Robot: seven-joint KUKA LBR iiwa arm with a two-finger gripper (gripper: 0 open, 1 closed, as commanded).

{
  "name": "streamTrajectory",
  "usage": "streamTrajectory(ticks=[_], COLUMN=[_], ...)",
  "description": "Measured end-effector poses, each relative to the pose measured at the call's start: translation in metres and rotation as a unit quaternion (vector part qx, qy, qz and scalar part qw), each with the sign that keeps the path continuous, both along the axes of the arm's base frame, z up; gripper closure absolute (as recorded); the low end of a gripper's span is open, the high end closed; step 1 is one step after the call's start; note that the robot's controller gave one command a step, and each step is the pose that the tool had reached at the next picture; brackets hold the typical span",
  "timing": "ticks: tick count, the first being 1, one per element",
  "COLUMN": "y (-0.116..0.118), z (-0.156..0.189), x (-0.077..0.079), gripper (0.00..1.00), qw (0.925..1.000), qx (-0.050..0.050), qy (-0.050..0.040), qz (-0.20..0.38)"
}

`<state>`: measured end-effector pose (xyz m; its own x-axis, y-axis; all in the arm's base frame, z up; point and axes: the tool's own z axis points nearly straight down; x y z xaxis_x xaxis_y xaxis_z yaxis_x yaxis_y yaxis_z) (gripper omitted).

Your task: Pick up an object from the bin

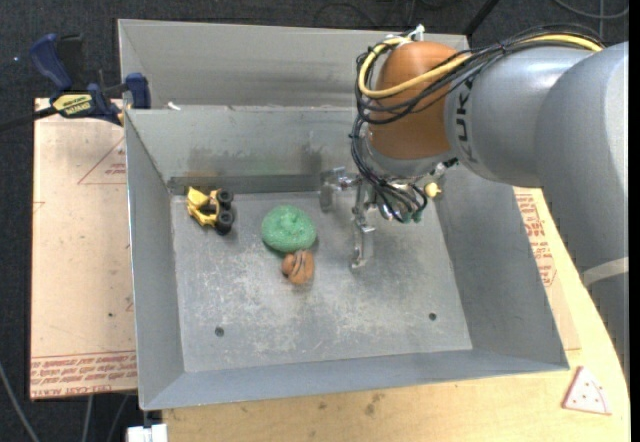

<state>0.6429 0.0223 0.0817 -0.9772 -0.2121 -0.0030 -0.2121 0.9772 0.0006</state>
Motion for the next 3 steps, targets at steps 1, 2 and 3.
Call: streamTrajectory(ticks=[1,2,3], y=[0.026,0.053,0.072], z=[0.001,-0.006,-0.01], x=[0.001,0.003,0.004], gripper=[0.0,0.0,0.0], qw=[0.9904,0.9884,0.9714], qx=[0.0,0.0,0.0], qy=[-0.0013,-0.0013,-0.0014], qz=[0.138,0.152,0.237])
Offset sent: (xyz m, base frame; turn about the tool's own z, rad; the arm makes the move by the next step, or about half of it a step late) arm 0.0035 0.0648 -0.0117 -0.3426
